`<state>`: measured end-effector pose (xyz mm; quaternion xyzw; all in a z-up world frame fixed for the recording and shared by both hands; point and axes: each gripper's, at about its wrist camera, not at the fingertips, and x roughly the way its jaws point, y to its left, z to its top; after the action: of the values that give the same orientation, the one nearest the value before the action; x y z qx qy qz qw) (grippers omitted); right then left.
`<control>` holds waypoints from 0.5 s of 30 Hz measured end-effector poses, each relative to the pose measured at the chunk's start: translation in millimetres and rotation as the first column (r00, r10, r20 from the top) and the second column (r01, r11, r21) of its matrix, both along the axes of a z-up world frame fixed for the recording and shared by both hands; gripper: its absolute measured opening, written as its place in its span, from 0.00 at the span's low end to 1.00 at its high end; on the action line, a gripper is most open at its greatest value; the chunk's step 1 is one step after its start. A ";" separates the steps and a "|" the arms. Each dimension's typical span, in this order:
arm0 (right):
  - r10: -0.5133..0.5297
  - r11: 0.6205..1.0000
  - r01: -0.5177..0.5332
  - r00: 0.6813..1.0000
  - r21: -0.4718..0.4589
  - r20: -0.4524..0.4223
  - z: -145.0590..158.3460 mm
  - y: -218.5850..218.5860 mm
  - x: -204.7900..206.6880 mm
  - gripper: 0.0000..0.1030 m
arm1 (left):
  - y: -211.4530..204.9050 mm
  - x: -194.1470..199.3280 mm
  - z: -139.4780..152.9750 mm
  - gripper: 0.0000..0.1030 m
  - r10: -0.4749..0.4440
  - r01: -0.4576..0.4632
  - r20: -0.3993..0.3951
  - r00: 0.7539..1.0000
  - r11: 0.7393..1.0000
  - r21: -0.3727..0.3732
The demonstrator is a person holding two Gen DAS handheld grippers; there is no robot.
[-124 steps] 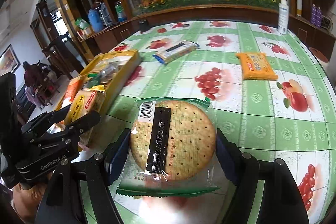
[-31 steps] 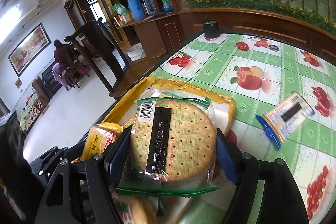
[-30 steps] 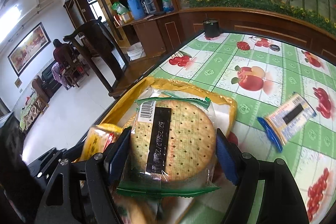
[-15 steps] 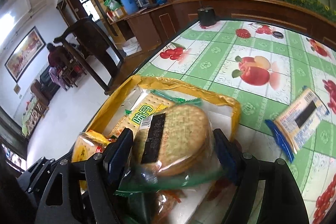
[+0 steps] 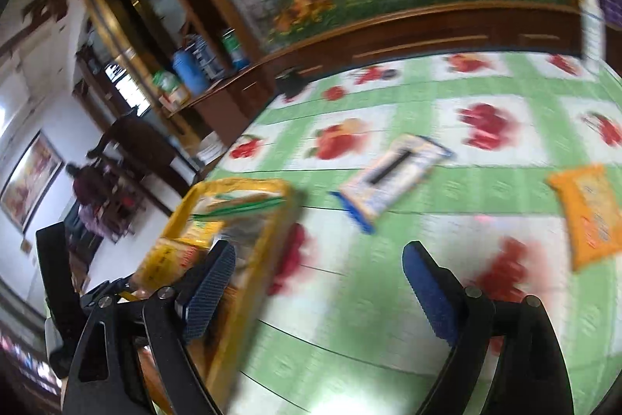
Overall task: Organize snacks
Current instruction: 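Lower both packs into the tray and open both tools, then move the left tool toward the blue-ended white pack while the right approaches the orange cheese pack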
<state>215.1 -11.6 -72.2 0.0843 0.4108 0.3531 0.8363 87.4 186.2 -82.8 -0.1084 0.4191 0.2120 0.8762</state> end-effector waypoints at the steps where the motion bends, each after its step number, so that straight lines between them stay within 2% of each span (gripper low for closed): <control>1: -0.018 1.000 0.018 1.000 0.004 -0.009 -2.1 -11.8 1.0 0.87 | -1.4 -1.3 1.2 0.88 0.001 -0.001 0.000 1.000 1.000 0.003; 6: -0.083 0.997 0.083 0.996 0.002 -0.018 -8.2 -55.1 -1.3 0.87 | -12.5 -8.3 16.1 0.88 0.004 -0.005 0.033 0.999 1.000 0.018; 10: -0.119 0.993 0.119 0.993 0.002 -0.027 -13.1 -83.6 -3.1 0.88 | -31.7 -13.0 35.4 0.88 -0.018 0.010 0.083 0.996 0.996 0.086; 15: -0.153 0.988 0.154 0.987 -0.001 -0.045 -23.0 -107.4 -6.1 0.88 | -47.8 -11.8 43.4 0.88 -0.042 0.029 0.094 0.995 0.989 0.145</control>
<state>209.0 -119.0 -95.2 0.1246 0.4215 0.2861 0.8514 75.6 138.4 -39.4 -0.0479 0.3617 0.2204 0.9046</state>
